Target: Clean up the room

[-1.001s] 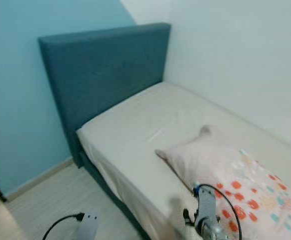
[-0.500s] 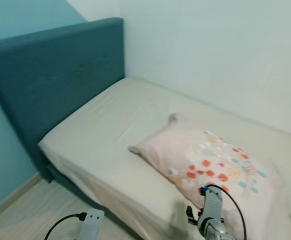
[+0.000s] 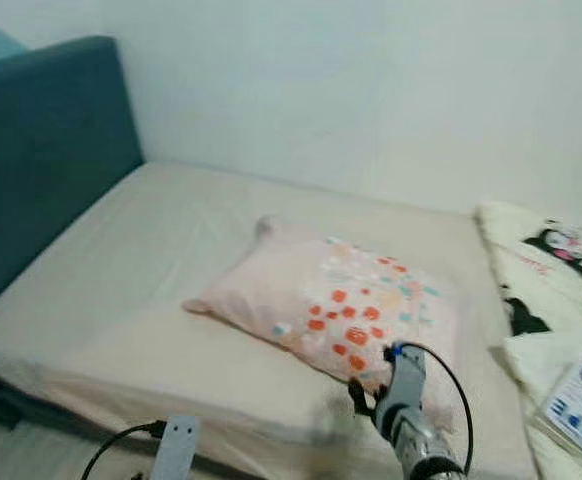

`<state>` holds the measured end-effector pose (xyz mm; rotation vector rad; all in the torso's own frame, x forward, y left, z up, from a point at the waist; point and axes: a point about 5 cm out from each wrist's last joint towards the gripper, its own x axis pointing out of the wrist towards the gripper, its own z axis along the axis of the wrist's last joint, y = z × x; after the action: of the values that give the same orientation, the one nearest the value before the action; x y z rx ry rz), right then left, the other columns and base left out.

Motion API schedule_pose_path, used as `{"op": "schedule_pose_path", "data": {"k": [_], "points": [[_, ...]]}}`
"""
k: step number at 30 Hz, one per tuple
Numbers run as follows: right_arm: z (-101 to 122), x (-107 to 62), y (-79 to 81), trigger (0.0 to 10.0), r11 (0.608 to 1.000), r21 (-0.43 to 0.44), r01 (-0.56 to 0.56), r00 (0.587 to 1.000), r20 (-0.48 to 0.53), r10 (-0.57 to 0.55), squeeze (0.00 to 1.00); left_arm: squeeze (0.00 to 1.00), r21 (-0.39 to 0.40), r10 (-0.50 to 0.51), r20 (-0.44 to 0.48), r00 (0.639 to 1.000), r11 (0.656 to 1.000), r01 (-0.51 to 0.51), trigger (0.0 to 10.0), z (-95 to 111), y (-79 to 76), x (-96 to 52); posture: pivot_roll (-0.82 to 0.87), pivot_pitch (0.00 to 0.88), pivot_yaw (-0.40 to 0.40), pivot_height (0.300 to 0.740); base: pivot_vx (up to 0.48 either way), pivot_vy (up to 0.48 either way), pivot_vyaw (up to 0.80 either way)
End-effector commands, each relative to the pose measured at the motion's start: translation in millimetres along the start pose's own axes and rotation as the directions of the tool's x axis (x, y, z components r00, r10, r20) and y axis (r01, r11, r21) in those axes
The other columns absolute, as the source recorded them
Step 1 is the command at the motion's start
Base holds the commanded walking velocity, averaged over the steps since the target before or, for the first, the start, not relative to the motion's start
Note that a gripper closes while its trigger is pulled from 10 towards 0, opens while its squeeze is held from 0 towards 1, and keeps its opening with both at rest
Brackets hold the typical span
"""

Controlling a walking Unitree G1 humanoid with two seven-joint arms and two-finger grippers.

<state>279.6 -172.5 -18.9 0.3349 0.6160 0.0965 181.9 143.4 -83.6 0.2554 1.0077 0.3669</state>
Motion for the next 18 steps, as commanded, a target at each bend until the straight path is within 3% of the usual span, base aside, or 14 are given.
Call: {"op": "schedule_pose_path", "data": {"k": [1, 3, 7, 8, 9, 10, 11, 12, 18], "points": [[5, 2.7, 7.2, 10.0, 0.998, -0.045, -0.044, 0.999, 0.003, 0.044, 0.0, 0.0, -0.194, 0.002, -0.044, 0.999, 0.981, -0.011, 10.0, -5, -5.0, -3.6, 0.07, 0.0, -0.077, 0.74, 0.0, 0.0, 0.0], [7, 4.4, 11.9, 10.0, 0.995, -0.069, -0.066, 0.998, 0.003, 0.067, 0.0, 0.0, -0.269, -0.025, -0.042, 0.999, 0.963, 0.013, 10.0, -6, -6.4, -4.1, 0.07, 0.0, -0.079, 0.74, 0.0, 0.0, 0.0], [9, 5.0, 13.4, 10.0, 0.994, -0.079, -0.073, 0.997, 0.003, 0.073, 0.0, 0.0, -0.307, -0.045, -0.034, 0.998, 0.951, 0.032, 10.0, -5, -7.4, -4.3, 0.07, 0.0, -0.08, 0.74, 0.0, 0.0, 0.0], [14, 6.7, 16.6, 10.0, 0.993, -0.087, -0.08, 0.996, 0.02, 0.082, 0.0, 0.0, -0.316, -0.06, 0.066, 0.996, 0.946, 0.078, 10.0, 9, 38.2, 17.3, 0.07, 0.0, -0.081, 0.74, 0.0, 0.0, 0.0], [16, 7.3, 17.7, 10.0, 0.992, -0.09, -0.083, 0.996, 0.028, 0.086, 0.0, 0.0, -0.311, -0.043, 0.117, 0.992, 0.947, 0.078, 10.0, 19, 74.5, 28.8, 0.07, 0.0, -0.081, 0.74, 0.0, 0.0, 0.0], [16, 7.3, 17.7, 10.0, 0.992, -0.09, -0.083, 0.996, 0.028, 0.086, 0.0, 0.0, -0.311, -0.043, 0.117, 0.992, 0.947, 0.078, 10.0, 19, 74.5, 28.8, 0.07, 0.0, -0.081, 0.74, 0.0, 0.0, 0.0], [20, 7.9, 18.7, 10.0, 0.992, -0.089, -0.084, 0.995, 0.038, 0.088, 0.0, 0.0, -0.296, -0.053, 0.165, 0.985, 0.95, 0.1, 10.0, 26, 99.8, 34.3, 0.07, 0.0, -0.082, 0.74, 0.0, 0.0, 0.0], [22, 8.3, 19.0, 10.0, 0.992, -0.09, -0.083, 0.995, 0.045, 0.087, 0.0, 0.0, -0.27, -0.066, 0.194, 0.979, 0.956, 0.118, 10.0, 31, 111.0, 36.2, 0.06, 0.002, -0.08, 0.74, 0.0, 0.0, 0.0], [30, 9.2, 19.0, 10.0, 0.992, -0.095, -0.081, 0.994, 0.07, 0.088, 0.0, 0.0, -0.233, -0.132, 0.356, 0.925, 0.946, 0.224, 10.0, 63, 104.5, 32.0, 0.06, 0.007, -0.079, 0.74, 0.0, 0.0, 0.0]]}}
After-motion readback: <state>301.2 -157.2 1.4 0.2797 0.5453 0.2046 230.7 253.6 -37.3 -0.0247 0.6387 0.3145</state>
